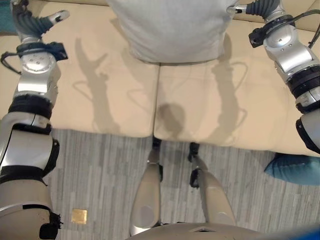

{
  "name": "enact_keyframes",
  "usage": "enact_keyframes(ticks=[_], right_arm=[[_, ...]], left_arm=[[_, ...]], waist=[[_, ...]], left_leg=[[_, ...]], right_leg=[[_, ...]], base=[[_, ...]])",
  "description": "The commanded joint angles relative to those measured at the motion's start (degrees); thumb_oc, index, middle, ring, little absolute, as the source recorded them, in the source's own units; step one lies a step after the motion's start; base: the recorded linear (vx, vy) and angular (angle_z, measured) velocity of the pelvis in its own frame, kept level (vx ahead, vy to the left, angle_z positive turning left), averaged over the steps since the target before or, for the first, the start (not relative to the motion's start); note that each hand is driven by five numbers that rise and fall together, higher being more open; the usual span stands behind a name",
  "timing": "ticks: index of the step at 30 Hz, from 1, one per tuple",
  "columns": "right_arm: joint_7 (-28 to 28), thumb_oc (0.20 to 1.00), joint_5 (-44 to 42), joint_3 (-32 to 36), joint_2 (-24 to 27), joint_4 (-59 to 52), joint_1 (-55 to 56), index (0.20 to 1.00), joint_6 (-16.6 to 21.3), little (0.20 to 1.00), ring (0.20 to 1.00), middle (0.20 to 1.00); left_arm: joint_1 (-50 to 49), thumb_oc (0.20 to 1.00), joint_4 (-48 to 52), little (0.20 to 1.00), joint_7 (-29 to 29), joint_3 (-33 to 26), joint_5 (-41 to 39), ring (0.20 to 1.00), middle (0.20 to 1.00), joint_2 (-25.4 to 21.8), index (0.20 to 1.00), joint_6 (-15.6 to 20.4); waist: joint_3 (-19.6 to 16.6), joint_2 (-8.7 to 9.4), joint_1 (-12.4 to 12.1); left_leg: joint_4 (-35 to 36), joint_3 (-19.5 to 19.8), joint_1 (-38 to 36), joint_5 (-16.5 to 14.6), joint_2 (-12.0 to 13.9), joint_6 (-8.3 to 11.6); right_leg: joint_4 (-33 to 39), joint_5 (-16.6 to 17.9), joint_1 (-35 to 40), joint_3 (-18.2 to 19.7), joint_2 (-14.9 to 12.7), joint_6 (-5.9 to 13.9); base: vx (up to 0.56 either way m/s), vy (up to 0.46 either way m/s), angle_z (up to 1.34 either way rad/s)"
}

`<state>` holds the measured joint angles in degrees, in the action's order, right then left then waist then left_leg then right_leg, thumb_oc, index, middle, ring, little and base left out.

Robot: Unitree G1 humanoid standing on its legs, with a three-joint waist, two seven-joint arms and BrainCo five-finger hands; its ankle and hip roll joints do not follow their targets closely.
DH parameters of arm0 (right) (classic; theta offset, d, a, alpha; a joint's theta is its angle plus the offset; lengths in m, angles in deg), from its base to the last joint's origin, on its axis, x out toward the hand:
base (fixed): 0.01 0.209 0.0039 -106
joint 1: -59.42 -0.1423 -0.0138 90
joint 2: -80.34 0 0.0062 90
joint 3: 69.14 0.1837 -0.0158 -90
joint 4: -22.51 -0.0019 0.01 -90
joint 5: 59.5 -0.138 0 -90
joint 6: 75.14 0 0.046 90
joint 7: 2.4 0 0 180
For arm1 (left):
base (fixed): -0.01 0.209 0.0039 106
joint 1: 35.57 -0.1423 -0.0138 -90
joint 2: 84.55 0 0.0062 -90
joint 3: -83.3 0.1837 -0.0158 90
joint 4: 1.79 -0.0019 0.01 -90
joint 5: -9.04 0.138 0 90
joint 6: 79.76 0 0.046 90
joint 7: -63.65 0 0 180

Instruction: Pick up all the scattered cushions and arrange them neatly on the sofa.

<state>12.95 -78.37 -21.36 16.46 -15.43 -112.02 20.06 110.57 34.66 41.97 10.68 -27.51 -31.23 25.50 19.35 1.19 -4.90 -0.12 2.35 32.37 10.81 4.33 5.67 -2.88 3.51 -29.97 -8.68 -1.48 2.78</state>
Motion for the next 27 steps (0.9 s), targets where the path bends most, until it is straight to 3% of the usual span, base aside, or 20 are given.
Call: enact_keyframes(ticks=[1, 6, 7, 11, 13, 14, 17, 18, 20, 22, 23, 25, 27], right_arm=[[1.0, 1.0, -0.5, -0.7, 2.8, -1.4, -5.9, 1.0, 2.8, 1.0, 1.0, 1.0], [1.4, 1.0, 0.0, 0.0, 4.4, -2.5, -5.0, 1.0, 3.0, 1.0, 1.0, 1.0], [1.4, 1.0, 0.3, 2.4, 5.9, -5.0, -1.9, 1.0, 3.1, 1.0, 1.0, 1.0], [-0.2, 1.0, 0.9, 5.4, 7.6, -10.1, 5.1, 1.0, 2.9, 1.0, 1.0, 1.0], [-1.4, 1.0, 2.0, 7.9, 8.8, -14.2, 10.7, 1.0, 2.5, 1.0, 1.0, 1.0], [-2.4, 1.0, 3.6, 12.0, 9.7, -17.3, 19.3, 1.0, 2.9, 1.0, 1.0, 1.0], [-3.6, 1.0, 5.7, 16.2, 10.0, -21.2, 27.5, 1.0, 2.2, 1.0, 1.0, 1.0], [-5.5, 1.0, 7.6, 19.4, 8.4, -21.5, 35.6, 1.0, 2.4, 1.0, 1.0, 1.0], [-6.3, 1.0, 8.8, 20.4, 7.7, -22.7, 39.6, 1.0, 1.8, 1.0, 1.0, 1.0], [-8.5, 1.0, 10.9, 21.8, 4.1, -20.3, 47.2, 1.0, 1.3, 1.0, 1.0, 1.0], [-10.2, 1.0, 12.9, 22.3, -0.1, -17.7, 52.6, 1.0, 0.8, 1.0, 1.0, 1.0], [-10.7, 1.0, 15.5, 21.3, -1.6, -15.5, 54.2, 1.0, 0.1, 1.0, 1.0, 1.0], [-11.8, 1.0, 21.6, 19.8, -6.5, -9.5, 58.7, 1.0, -1.3, 1.0, 1.0, 1.0]], left_arm=[[1.1, 1.0, 0.4, 1.0, 0.6, -3.7, -2.5, 1.0, 1.0, -3.4, 1.0, 3.3], [-3.7, 1.0, 0.5, 1.0, 1.0, -7.4, -3.2, 1.0, 1.0, -3.2, 1.0, 3.4], [-9.3, 1.0, 2.2, 1.0, 1.4, -11.7, -5.0, 1.0, 1.0, -1.3, 1.0, 4.1], [-18.8, 1.0, 9.8, 1.0, 2.0, -16.8, -4.1, 1.0, 1.0, 1.0, 1.0, 4.7], [-25.4, 1.0, 13.7, 1.0, 2.4, -20.2, -3.7, 1.0, 1.0, 3.3, 1.0, 4.7], [-32.6, 1.0, 17.5, 1.0, 3.5, -22.4, -1.7, 1.0, 1.0, 7.5, 1.0, 4.3], [-37.6, 1.0, 20.0, 1.0, 4.0, -23.6, -0.5, 1.0, 1.0, 9.7, 1.0, 3.4], [-42.0, 1.0, 20.4, 1.0, 5.8, -23.9, 1.0, 1.0, 1.0, 13.3, 1.0, 2.2], [-43.9, 1.0, 20.6, 1.0, 6.7, -23.7, 1.0, 1.0, 1.0, 14.9, 1.0, 1.4], [-47.0, 1.0, 18.5, 1.0, 8.7, -22.1, 5.0, 1.0, 1.0, 16.6, 1.0, -0.5], [-48.7, 1.0, 15.4, 1.0, 10.7, -20.9, 6.2, 1.0, 1.0, 19.3, 1.0, -2.3], [-49.4, 1.0, 13.7, 1.0, 11.4, -20.6, 6.5, 1.0, 1.0, 20.6, 1.0, -2.9], [-50.9, 1.0, 8.2, 1.0, 13.3, -19.1, 7.3, 1.0, 1.0, 24.7, 1.0, -4.6]], waist=[[1.6, 3.19, -1.0], [1.5, 3.07, -1.0], [1.5, 3.08, -1.1], [1.4, 3.1, -1.1], [1.2, 3.29, -0.9], [1.1, 3.39, -0.7], [0.5, 3.52, -0.5], [-0.2, 3.46, -0.3], [-0.6, 3.47, -0.2], [-1.7, 3.45, 0.2], [-3.0, 3.29, 0.8], [-3.5, 3.22, 0.9], [-5.3, 2.96, 1.7]], left_leg=[[4.2, 0.1, -6.0, -1.7, -3.0, 1.33], [4.2, 0.0, -6.3, -1.6, -3.0, 1.41], [4.2, -0.2, -7.1, -1.9, -3.0, 1.43], [3.5, -0.2, -8.2, -2.6, -3.1, 1.29], [2.9, -0.3, -9.0, -3.3, -3.3, 1.13], [2.2, -0.4, -10.1, -4.0, -3.5, 0.94], [2.0, -0.4, -11.5, -4.5, -3.5, 0.83], [2.1, -0.4, -13.2, -4.9, -3.5, 0.78], [2.3, -0.4, -14.1, -4.9, -3.6, 0.77], [2.8, -0.4, -16.3, -5.0, -3.5, 0.82], [3.4, -0.8, -17.9, -5.0, -3.4, 0.88], [3.7, -0.8, -18.9, -5.1, -3.5, 0.94], [3.7, -1.4, -21.0, -5.5, -3.2, 1.03]], right_leg=[[5.9, 4.9, 3.9, 4.8, -2.9, 6.69], [6.0, 4.8, 4.3, 4.7, -2.9, 6.62], [6.0, 4.5, 4.9, 4.6, -3.0, 6.53], [5.7, 4.1, 6.0, 4.6, -3.1, 6.33], [5.5, 3.8, 7.0, 4.6, -3.3, 6.17], [5.0, 3.3, 8.1, 4.5, -3.5, 5.99], [4.8, 2.7, 9.6, 4.2, -3.7, 5.86], [4.7, 2.3, 11.2, 3.8, -4.0, 5.87], [4.8, 2.1, 12.1, 3.6, -4.0, 5.86], [5.0, 1.9, 14.0, 3.3, -4.1, 5.97], [5.2, 1.7, 15.6, 3.0, -4.1, 6.06], [5.5, 1.6, 16.6, 2.7, -4.0, 6.05], [6.1, 1.2, 18.9, 2.4, -3.7, 5.9]], base=[[0.0, 0.0, 0.0], [0.0, 0.002, 0.01], [0.0, 0.017, 0.08], [0.0, 0.005, 0.04], [0.01, -0.009, 0.08], [0.0, -0.021, 0.1], [0.02, -0.024, 0.1], [0.02, -0.025, 0.14], [0.02, -0.019, 0.06], [0.03, -0.009, 0.02], [0.02, -0.007, -0.03], [0.01, -0.004, -0.02], [0.0, 0.0, 0.0]])
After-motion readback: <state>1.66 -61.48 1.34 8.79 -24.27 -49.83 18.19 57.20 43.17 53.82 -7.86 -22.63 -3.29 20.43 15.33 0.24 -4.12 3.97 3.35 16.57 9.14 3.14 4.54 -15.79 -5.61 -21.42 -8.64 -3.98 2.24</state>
